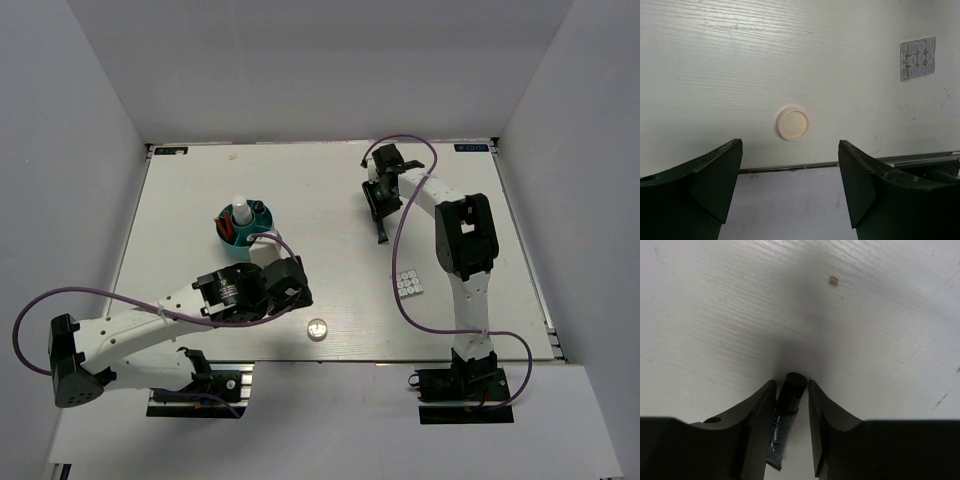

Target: Organize the makeup

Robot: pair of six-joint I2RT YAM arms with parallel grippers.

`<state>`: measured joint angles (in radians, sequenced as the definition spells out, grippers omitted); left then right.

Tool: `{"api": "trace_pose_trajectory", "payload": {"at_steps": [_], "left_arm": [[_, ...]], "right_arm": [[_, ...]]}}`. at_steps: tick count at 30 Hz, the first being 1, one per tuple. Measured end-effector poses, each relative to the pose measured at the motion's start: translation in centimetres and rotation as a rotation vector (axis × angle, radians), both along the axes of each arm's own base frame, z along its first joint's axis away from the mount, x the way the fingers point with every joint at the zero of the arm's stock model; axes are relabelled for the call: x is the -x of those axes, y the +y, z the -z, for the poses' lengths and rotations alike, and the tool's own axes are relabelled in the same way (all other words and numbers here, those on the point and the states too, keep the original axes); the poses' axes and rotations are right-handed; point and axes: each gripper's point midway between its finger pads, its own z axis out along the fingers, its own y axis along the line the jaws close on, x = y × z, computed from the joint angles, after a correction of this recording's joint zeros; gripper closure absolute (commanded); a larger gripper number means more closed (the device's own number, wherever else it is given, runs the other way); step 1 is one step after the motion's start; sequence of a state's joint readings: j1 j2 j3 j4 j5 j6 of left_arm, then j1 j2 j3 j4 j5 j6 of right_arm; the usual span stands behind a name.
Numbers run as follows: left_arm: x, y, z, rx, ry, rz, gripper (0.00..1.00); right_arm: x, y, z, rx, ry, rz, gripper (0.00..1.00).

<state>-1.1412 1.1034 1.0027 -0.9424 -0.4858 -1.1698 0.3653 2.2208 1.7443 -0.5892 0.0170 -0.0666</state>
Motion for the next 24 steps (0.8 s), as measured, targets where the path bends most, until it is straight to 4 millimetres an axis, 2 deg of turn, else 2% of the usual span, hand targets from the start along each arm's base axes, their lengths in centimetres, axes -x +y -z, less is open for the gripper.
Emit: {"api": "trace_pose_trajectory", "payload": {"at_steps": [6,17,24], "left_arm": [[0.1,0.3,0.1,0.004,-0.001,-0.003,0.13],[0.2,0.6,-0.3,0.018,-0.009,-0.01,0.13],[0.2,0.6,-0.2,0.014,-0.007,-0.01,0.13]], "right_arm": [[0.3,-0.2,0.1,0.011,0.016,-0.006,0.66],[1.1,-0.1,0.2,0.0,0.059,-0.054,0.79],[2.3,-0.1,0.2,-0.004,0.096,-0.098,0.78]]}}
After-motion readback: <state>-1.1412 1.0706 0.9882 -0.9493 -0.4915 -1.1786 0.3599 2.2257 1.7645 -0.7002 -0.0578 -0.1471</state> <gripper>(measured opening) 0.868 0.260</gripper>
